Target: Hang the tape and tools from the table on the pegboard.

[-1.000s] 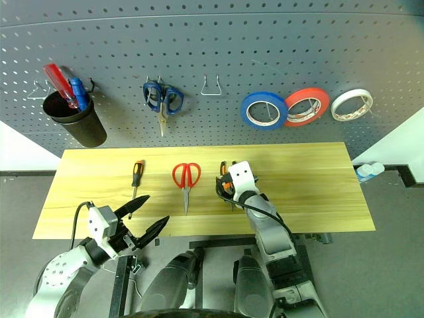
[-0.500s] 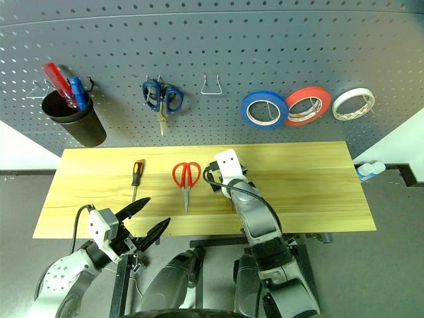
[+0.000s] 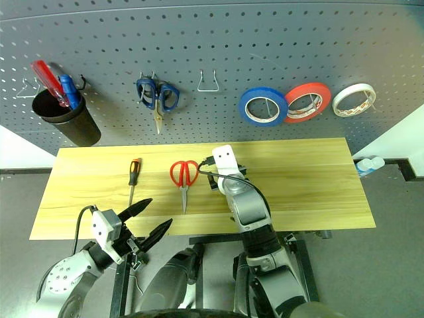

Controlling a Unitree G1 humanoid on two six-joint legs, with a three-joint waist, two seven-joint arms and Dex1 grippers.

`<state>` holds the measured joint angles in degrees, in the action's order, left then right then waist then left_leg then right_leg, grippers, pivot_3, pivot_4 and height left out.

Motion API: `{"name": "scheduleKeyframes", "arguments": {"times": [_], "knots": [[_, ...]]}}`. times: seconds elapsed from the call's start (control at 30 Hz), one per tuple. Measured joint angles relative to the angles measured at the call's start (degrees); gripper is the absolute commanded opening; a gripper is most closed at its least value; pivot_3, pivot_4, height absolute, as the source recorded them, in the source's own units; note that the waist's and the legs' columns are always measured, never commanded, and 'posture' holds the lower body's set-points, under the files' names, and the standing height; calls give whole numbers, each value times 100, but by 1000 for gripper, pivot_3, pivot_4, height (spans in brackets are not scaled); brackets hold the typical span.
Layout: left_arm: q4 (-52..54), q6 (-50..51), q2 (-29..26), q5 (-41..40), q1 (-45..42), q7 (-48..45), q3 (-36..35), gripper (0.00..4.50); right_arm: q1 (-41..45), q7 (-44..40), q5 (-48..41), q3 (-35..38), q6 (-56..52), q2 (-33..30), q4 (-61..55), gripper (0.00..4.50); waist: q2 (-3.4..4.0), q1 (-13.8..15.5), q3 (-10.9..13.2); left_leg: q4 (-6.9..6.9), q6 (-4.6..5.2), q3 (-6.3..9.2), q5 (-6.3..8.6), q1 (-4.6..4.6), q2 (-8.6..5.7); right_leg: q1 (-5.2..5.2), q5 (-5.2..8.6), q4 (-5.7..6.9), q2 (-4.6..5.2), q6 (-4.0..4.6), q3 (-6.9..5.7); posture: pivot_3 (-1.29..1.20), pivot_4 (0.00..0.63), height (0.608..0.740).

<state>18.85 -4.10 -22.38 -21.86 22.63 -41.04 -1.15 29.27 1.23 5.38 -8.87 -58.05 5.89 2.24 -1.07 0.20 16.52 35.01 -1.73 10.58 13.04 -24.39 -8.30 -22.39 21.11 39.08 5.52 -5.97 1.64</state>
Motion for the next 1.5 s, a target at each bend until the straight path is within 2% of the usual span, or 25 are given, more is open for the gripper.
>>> {"name": "scheduleKeyframes", "arguments": {"times": [0.63,1.4,1.5], "knots": [[44,-6,51,46,42,65,53,4500,237,173,-115,449,-1175,160,29,4467,3,-107,2,-2,0,0,0,-1,0,-3,0,3,0,0,0,110,337,740],[502,0,72,138,501,308,163,4500,464,102,-193,353,-876,124,705,4467,9,-97,105,-2,2,-3,1,-5,0,-7,0,2,2,0,1,119,377,740],[575,0,102,139,571,371,164,4500,466,89,-192,353,-846,122,704,3863,7,-100,132,-3,2,-3,1,-6,0,-8,0,2,1,0,2,119,379,740]]}}
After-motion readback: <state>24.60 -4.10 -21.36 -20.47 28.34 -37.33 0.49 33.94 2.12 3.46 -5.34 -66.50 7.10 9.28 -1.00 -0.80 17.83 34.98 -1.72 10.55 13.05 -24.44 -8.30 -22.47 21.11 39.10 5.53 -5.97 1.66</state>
